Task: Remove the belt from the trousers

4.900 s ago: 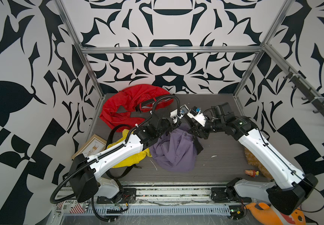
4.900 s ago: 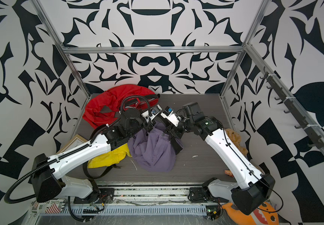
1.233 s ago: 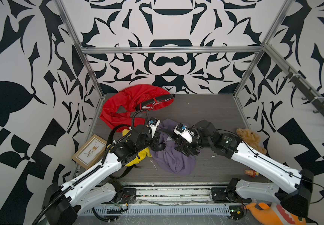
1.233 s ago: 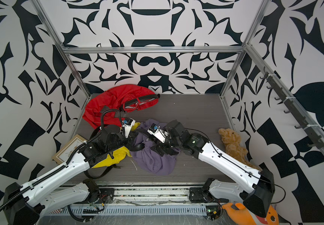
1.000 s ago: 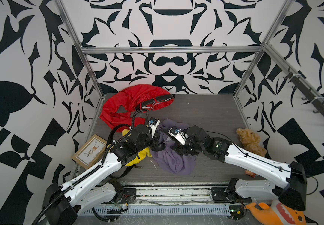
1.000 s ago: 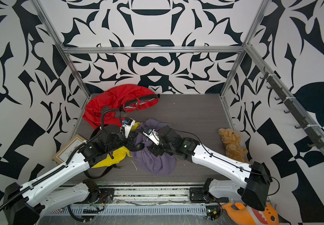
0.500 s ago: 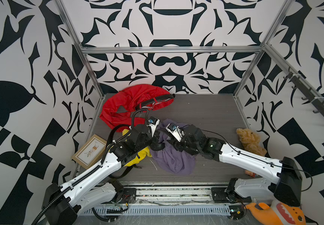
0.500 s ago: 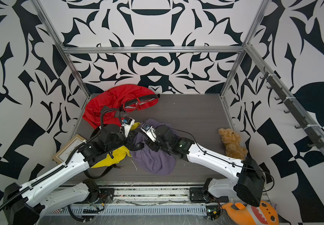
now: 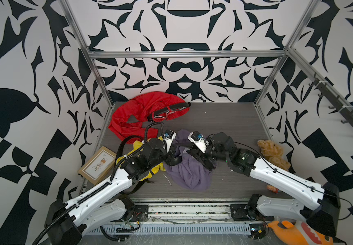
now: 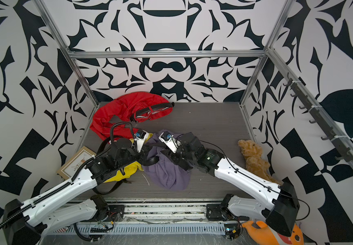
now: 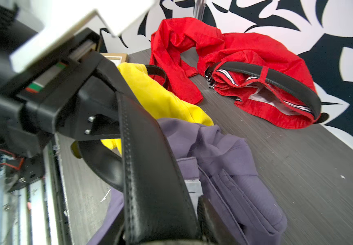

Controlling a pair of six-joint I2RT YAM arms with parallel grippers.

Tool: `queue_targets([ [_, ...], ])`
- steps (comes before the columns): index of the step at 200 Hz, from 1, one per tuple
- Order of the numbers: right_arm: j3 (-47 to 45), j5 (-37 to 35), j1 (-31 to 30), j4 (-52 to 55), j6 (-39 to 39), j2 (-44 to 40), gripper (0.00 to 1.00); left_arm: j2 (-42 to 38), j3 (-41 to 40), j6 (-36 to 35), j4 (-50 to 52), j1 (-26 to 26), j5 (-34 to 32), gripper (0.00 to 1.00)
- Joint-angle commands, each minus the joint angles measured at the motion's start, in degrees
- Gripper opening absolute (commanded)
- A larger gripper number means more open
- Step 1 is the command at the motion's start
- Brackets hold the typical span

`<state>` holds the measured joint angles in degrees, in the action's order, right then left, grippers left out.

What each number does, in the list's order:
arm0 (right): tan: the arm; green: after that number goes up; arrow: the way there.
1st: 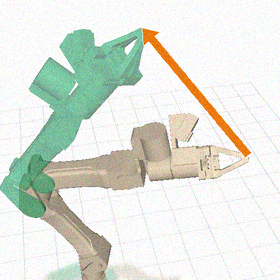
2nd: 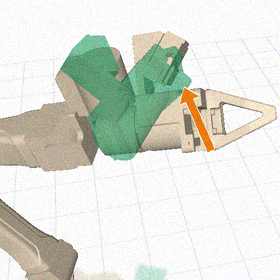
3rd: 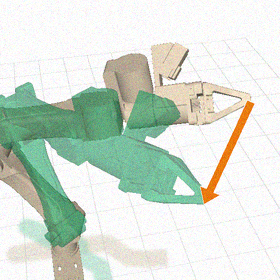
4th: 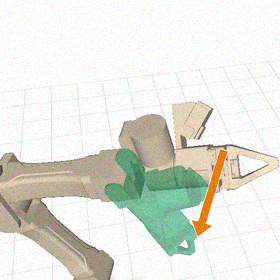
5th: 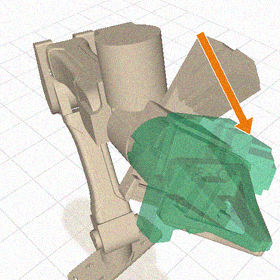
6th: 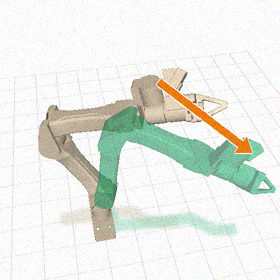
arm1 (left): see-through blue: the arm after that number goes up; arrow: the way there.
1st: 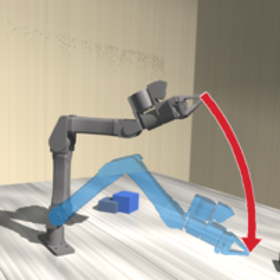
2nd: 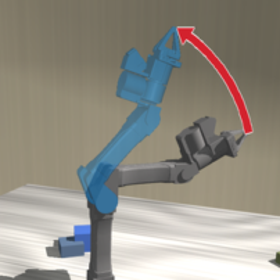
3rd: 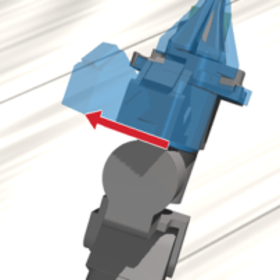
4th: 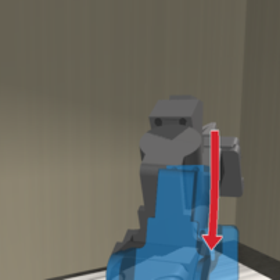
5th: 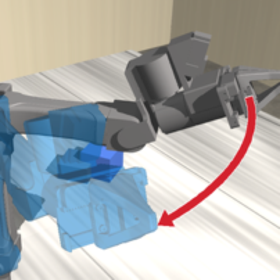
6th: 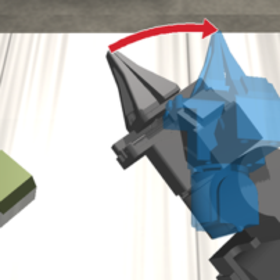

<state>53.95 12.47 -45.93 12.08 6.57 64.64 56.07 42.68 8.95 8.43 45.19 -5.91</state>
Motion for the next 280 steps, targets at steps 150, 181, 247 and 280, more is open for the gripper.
queue_targets([
  [150,10.15,17.66,8.85,13.52,0.27,5.96,0.0,11.95,8.66,-13.9,-1.3,3.15,12.13,0.0],
  [181,8.68,12.71,9.41,13.76,-0.17,4.17,0.0,11.26,6.33,-12.55,1.41,2.77,2.27,0.0],
  [247,7.65,2.43,22.65,23.61,-1.59,-2.25,0.0,2.48,2.1,6.44,12.51,-21.55,-5.59,0.0],
  [280,8.45,7.65,22.44,25.83,0.26,-0.64,0.0,1.37,3.16,4.66,10.45,-21.06,2.85,0.0],
])
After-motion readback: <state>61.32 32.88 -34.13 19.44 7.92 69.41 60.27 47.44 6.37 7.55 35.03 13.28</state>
